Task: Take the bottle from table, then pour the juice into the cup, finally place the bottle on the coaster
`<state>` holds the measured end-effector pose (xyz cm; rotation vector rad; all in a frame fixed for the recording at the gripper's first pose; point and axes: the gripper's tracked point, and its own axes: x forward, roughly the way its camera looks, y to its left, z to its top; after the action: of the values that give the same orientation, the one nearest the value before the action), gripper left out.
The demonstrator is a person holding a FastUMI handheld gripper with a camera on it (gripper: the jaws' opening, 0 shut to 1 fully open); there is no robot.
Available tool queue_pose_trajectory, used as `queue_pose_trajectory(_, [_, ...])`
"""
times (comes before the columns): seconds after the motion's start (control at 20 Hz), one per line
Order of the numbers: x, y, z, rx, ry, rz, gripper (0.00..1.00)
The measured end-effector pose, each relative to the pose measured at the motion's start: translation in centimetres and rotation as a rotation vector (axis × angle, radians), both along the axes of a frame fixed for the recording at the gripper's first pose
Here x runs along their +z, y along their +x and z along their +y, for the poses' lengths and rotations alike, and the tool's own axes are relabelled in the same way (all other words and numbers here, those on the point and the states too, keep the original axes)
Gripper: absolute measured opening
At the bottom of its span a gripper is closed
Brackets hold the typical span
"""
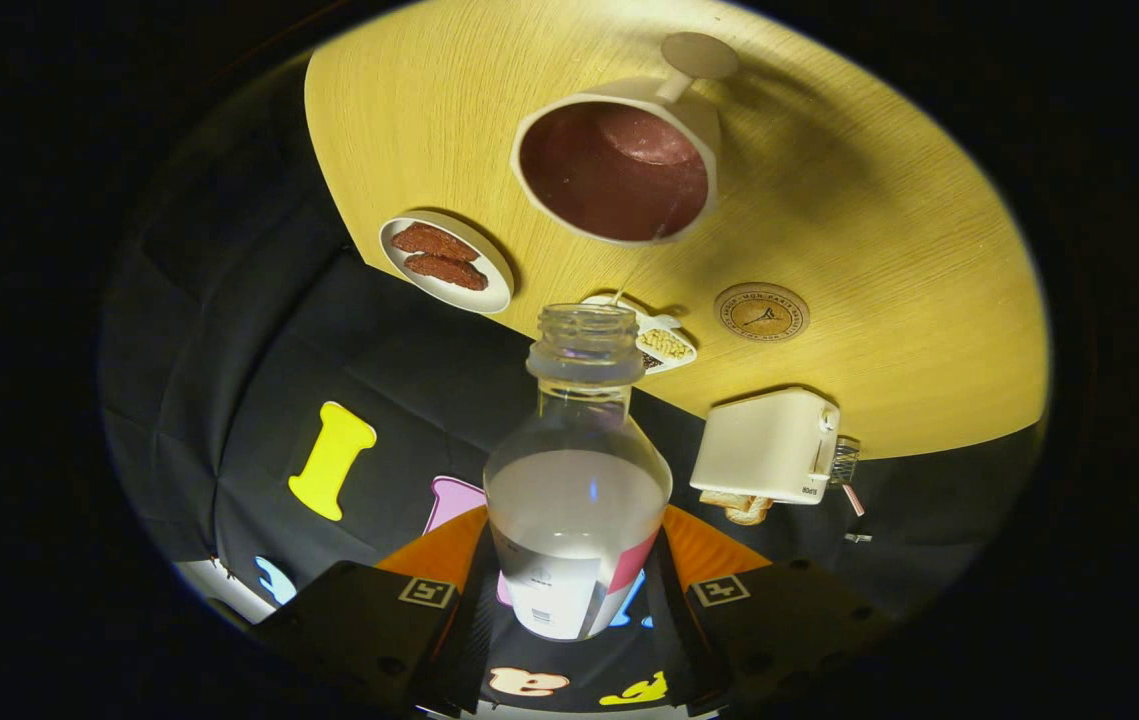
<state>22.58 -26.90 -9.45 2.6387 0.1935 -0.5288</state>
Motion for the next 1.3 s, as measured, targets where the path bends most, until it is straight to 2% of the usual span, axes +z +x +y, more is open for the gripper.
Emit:
queue_pose_trajectory(0.7, [1.2, -0.6, 0.2, 0.001, -0.039, -0.006, 0.7])
queue_pose_trajectory(1.15, [1.6, -1.8, 1.7, 0.046, -0.245, 0.002, 0.7])
queue_pose_trajectory(1.3, [2.2, -2.3, 2.6, 0.077, -0.39, -0.005, 0.7])
